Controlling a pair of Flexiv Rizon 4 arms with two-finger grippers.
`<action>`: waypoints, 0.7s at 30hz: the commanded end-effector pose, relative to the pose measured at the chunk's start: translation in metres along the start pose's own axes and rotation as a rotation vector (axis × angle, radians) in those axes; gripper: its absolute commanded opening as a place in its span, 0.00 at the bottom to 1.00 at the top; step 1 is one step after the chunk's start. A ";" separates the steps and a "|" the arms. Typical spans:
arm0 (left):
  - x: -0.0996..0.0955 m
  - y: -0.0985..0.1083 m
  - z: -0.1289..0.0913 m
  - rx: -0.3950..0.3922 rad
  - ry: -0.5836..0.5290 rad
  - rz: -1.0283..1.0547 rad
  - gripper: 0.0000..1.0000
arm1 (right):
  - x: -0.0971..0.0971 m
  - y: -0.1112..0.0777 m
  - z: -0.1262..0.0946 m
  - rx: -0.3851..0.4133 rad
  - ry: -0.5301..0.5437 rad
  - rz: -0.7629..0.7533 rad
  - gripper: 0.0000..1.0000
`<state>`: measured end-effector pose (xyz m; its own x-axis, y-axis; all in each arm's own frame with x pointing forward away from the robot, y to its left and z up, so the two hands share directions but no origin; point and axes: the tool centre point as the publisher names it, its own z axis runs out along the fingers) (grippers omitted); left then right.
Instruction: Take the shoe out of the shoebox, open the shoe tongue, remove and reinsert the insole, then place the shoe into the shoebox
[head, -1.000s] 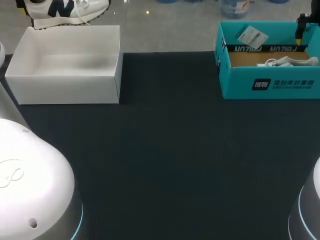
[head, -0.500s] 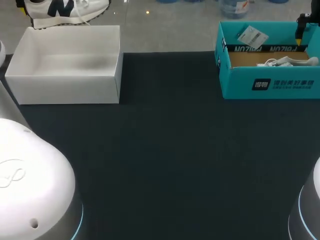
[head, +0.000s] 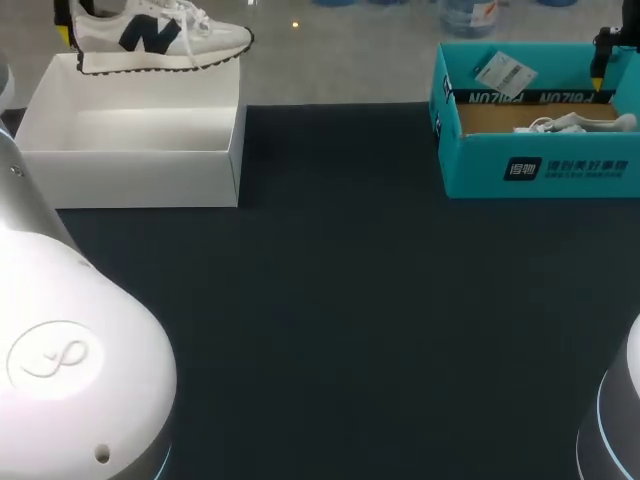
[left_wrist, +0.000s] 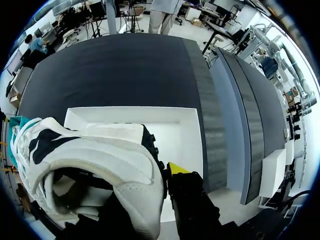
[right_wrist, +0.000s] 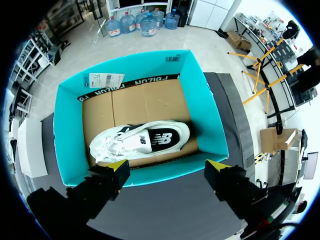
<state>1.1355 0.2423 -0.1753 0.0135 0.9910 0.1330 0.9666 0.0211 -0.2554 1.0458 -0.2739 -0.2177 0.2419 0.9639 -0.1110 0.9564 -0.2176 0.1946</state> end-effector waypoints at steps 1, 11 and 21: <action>-0.011 -0.063 0.003 -0.302 0.009 0.001 0.00 | 0.000 0.000 0.000 0.000 0.000 0.001 1.00; -0.032 -0.120 0.005 -0.456 0.038 -0.020 0.00 | 0.000 0.000 0.000 0.000 0.000 0.001 1.00; -0.048 -0.131 0.010 -0.528 0.064 -0.026 0.00 | 0.000 0.000 0.000 0.000 0.000 0.001 1.00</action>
<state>1.0244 0.1962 -0.1618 -0.0120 0.9813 0.1922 0.9107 0.0901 -0.4031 1.0458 -0.2741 -0.2177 0.2422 0.9639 -0.1109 0.9564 -0.2179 0.1945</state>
